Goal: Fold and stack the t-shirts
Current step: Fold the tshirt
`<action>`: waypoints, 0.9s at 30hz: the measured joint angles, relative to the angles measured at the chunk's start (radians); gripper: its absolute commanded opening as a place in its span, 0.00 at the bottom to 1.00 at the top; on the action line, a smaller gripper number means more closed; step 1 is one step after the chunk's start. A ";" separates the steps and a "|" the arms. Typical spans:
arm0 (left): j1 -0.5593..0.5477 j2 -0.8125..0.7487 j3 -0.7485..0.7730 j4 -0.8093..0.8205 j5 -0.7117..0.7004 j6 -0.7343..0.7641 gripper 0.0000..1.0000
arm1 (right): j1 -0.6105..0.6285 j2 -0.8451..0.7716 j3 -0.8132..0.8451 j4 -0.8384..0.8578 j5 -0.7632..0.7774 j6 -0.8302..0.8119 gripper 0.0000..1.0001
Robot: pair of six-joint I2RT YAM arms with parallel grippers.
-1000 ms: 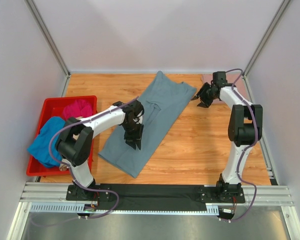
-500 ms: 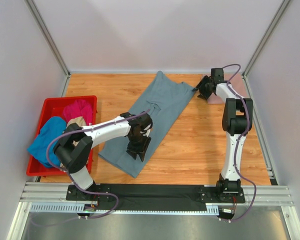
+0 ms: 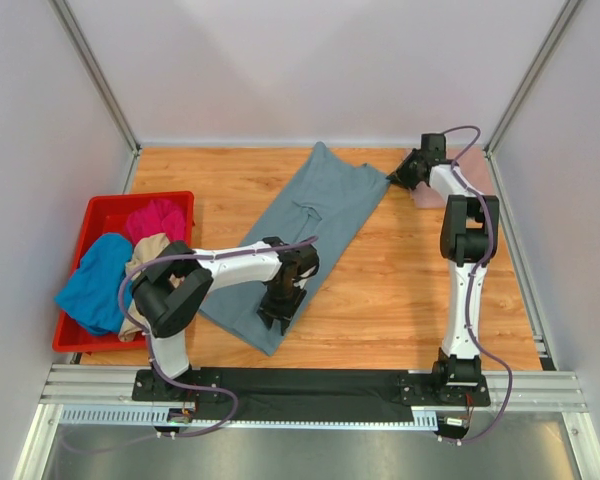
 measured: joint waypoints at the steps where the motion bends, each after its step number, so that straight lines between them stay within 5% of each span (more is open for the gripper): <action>1: -0.004 0.009 0.003 -0.001 -0.001 -0.001 0.43 | -0.001 0.004 0.001 0.002 -0.002 0.003 0.17; 9: -0.040 0.092 0.087 -0.022 0.013 -0.020 0.00 | -0.018 0.059 0.080 0.004 -0.026 0.012 0.12; 17: -0.050 0.181 0.237 -0.011 0.095 -0.055 0.00 | -0.036 0.160 0.244 0.002 -0.031 0.013 0.11; 18: -0.050 0.192 0.259 -0.010 0.106 -0.064 0.06 | -0.040 0.176 0.269 0.003 -0.031 0.016 0.12; 27: -0.062 0.248 0.443 0.020 0.228 -0.142 0.37 | -0.075 0.269 0.435 0.015 -0.056 0.029 0.49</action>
